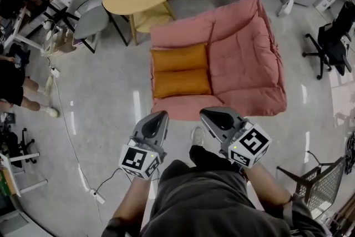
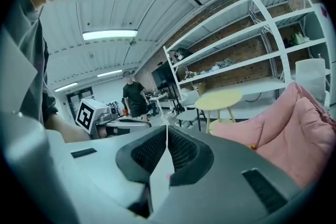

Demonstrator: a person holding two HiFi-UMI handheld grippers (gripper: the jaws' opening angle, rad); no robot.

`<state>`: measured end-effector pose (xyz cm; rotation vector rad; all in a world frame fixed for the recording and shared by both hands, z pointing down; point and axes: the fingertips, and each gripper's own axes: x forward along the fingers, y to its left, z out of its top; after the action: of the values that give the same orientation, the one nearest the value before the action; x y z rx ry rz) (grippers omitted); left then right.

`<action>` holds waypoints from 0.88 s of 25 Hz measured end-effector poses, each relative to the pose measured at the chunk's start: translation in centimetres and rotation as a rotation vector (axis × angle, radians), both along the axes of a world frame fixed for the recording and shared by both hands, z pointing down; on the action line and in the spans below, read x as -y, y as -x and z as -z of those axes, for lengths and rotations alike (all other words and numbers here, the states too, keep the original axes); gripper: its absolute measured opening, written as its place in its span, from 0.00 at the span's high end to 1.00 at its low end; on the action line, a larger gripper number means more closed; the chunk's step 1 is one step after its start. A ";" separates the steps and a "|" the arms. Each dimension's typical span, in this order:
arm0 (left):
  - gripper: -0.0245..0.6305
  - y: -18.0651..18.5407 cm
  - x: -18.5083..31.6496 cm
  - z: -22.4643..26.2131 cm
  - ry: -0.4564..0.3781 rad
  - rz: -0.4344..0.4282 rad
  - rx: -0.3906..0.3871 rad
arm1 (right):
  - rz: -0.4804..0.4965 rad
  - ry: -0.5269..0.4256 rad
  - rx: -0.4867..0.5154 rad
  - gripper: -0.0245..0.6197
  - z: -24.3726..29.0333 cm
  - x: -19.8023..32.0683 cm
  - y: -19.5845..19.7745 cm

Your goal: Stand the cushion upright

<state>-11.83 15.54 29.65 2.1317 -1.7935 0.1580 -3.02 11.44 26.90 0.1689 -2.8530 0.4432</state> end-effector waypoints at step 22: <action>0.88 15.3 14.7 -19.7 0.241 0.016 -0.044 | 0.119 0.064 -0.231 0.76 -18.6 8.4 13.6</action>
<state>-27.10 0.83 49.34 1.9367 -1.6735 0.3052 -16.60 3.03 45.52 0.0351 -2.6022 0.4579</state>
